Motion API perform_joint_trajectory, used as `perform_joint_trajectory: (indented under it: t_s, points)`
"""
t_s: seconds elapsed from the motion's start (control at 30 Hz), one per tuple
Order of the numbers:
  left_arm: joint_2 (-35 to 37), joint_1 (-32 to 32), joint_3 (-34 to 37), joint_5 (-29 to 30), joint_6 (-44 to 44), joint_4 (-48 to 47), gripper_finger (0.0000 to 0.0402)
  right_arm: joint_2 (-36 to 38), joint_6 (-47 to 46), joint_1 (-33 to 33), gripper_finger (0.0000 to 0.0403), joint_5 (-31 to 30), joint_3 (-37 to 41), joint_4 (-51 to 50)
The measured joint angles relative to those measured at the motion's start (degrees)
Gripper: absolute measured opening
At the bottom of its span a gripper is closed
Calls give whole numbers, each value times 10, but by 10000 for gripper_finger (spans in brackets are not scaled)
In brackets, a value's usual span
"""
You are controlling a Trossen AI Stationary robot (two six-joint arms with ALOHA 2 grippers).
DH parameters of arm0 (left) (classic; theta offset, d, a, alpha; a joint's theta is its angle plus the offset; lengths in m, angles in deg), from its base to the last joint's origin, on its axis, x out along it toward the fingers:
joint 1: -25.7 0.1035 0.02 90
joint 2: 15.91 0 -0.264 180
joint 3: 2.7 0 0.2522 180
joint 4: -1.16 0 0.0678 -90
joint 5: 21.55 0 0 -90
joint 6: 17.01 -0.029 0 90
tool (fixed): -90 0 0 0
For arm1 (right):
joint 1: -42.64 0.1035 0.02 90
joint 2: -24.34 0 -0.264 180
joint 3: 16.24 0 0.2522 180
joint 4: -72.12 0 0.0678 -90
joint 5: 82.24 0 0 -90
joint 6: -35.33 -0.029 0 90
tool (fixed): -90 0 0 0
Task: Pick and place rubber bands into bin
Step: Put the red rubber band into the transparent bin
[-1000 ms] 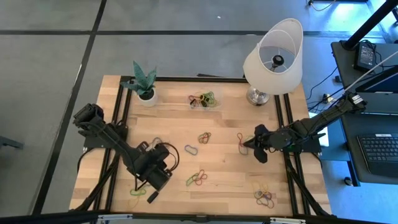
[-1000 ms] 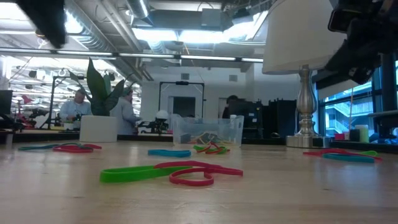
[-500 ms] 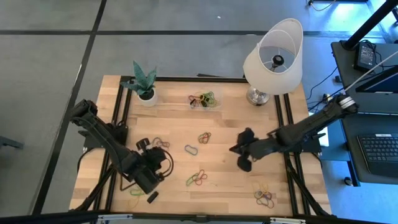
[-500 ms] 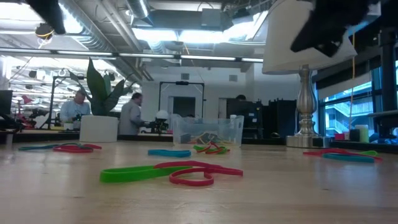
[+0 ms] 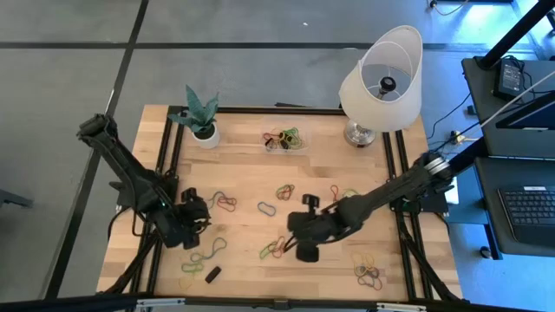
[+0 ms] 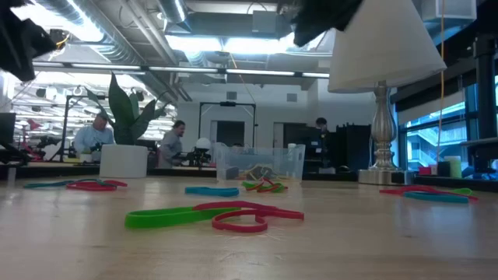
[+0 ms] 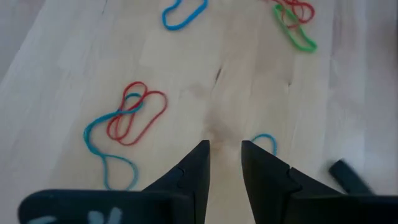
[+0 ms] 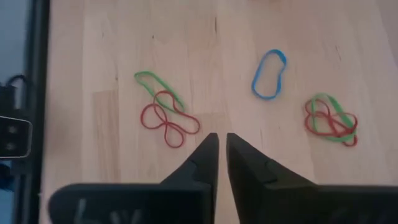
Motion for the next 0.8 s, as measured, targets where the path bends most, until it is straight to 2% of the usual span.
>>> perform_joint_trajectory:
  t_s: [0.13, 0.27, 0.5, 0.63, 0.8]
  points:
    - [44, 5, 34, -8, -50, 8, 86, -72, 23, -1, 68, 18, -84, -54]
    - [65, 13, 43, -6, -81, 6, 86, -128, 24, -2, 106, 42, -128, -76]
    - [67, 17, 43, 25, -135, 6, 86, -193, 26, -4, 171, 131, -132, -66]
    - [67, 17, 43, 24, -116, 7, 86, -214, 62, -4, 195, 132, -132, -63]
    - [67, 17, 43, 8, -125, 8, 86, -230, 110, -5, 201, 111, -132, -25]
